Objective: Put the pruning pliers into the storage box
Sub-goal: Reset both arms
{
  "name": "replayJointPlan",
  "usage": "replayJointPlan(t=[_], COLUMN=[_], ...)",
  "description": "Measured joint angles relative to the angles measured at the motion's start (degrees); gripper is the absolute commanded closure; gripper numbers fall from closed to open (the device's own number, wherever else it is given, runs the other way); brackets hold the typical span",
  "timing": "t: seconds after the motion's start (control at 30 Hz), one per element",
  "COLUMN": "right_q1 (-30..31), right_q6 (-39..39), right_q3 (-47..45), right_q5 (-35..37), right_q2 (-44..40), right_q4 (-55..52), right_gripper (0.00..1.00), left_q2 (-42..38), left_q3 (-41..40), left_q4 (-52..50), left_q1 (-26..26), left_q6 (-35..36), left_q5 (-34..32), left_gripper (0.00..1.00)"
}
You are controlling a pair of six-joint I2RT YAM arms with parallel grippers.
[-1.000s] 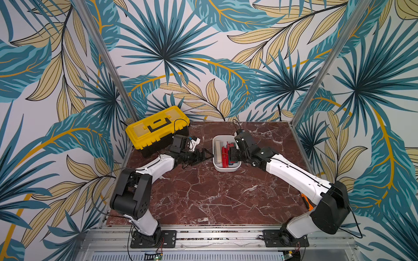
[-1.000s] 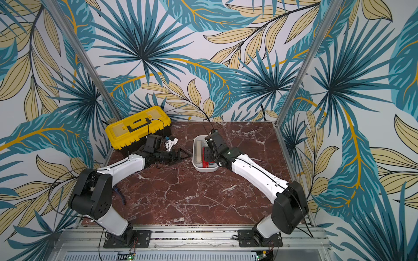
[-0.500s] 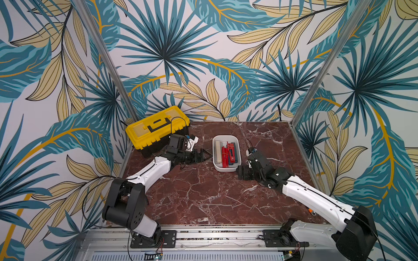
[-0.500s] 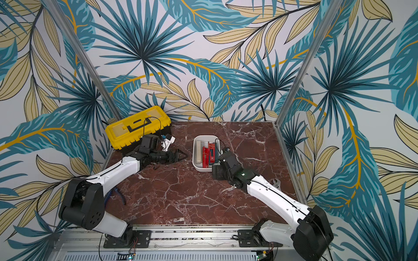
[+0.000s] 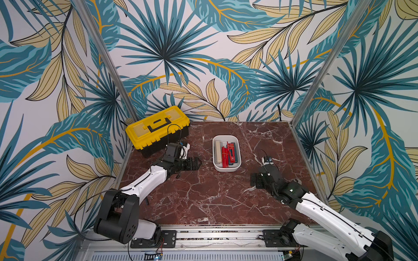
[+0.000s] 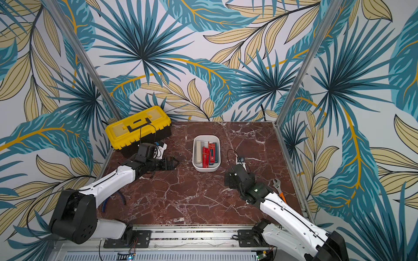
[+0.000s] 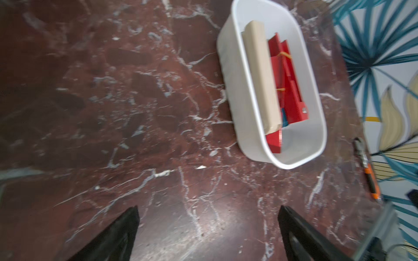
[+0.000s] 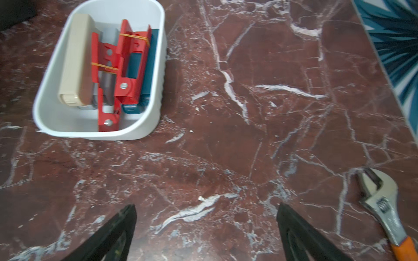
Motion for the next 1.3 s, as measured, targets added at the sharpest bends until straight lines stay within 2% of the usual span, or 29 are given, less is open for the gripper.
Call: replayJointPlan(t=[0.17, 0.43, 0.53, 0.63, 0.77, 0.83, 1.07, 1.3], right_q1=[-0.52, -3.80, -6.67, -9.05, -10.93, -11.47, -13.66, -15.32], right_q6=[-4.79, -14.67, -16.70, -18.21, -20.87, -21.94, -25.70, -27.34], right_q3=[-0.63, -2.01, -3.52, -3.65, -5.05, -7.26, -11.26, -9.86], right_q5=[6.49, 10.91, 10.88, 10.91, 10.64, 10.21, 6.54, 1.97], right_q2=[-2.58, 4.00, 7.61, 12.02, 16.79, 18.80, 25.55, 28.68], right_q4=[3.19, 15.63, 20.44, 24.13, 33.00, 39.15, 55.80, 62.14], right_gripper=[0.01, 0.00, 0.01, 0.00, 0.00, 0.00, 0.01, 0.00], left_q2=[-3.15, -3.72, -4.74, -6.23, -4.66, -2.84, 6.01, 10.67], left_q3=[-1.53, -4.09, -5.64, -10.84, -23.89, -27.34, -27.80, -29.53], left_q4=[0.28, 3.02, 6.19, 15.21, 36.61, 42.25, 63.73, 74.16], left_q1=[0.15, 0.90, 2.54, 4.96, 6.05, 6.29, 8.35, 13.55], left_q6=[2.05, 4.46, 6.21, 9.01, 15.06, 17.57, 23.54, 22.47], left_q5=[-10.51, -28.39, -32.81, -35.50, -36.15, -35.85, -34.07, -28.06], left_gripper=[0.00, 0.00, 0.00, 0.00, 0.00, 0.00, 0.00, 0.00])
